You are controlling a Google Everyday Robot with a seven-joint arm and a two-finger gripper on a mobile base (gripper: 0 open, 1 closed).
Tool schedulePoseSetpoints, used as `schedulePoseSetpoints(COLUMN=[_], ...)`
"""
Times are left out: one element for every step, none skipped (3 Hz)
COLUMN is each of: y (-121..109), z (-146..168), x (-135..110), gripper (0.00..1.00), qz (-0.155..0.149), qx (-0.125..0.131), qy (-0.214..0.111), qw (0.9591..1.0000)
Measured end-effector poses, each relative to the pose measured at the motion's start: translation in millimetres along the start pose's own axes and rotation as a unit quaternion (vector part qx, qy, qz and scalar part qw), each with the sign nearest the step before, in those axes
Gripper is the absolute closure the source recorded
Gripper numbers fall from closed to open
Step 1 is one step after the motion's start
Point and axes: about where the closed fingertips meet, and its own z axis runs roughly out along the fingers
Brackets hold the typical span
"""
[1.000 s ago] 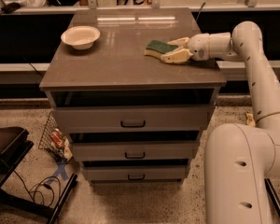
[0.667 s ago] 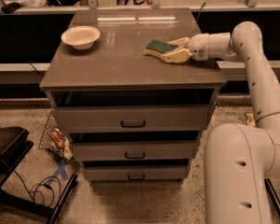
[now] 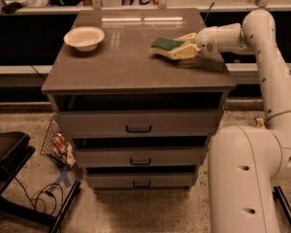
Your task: Place sponge into paper bowl
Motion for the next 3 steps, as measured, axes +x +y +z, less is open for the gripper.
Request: schedulePoseSetpoints(y=[4.0, 10.2, 10.2], z=[-17.2, -13.4, -13.2], x=[-26.0, -72.2, -72.2], gripper=[1.00, 1.00, 1.00], qz=[0.033, 0.076, 0.076], qx=[0.012, 0.022, 0.022], qy=[0.025, 0.028, 0.028], qw=[0.9991, 0.9965, 0.9965])
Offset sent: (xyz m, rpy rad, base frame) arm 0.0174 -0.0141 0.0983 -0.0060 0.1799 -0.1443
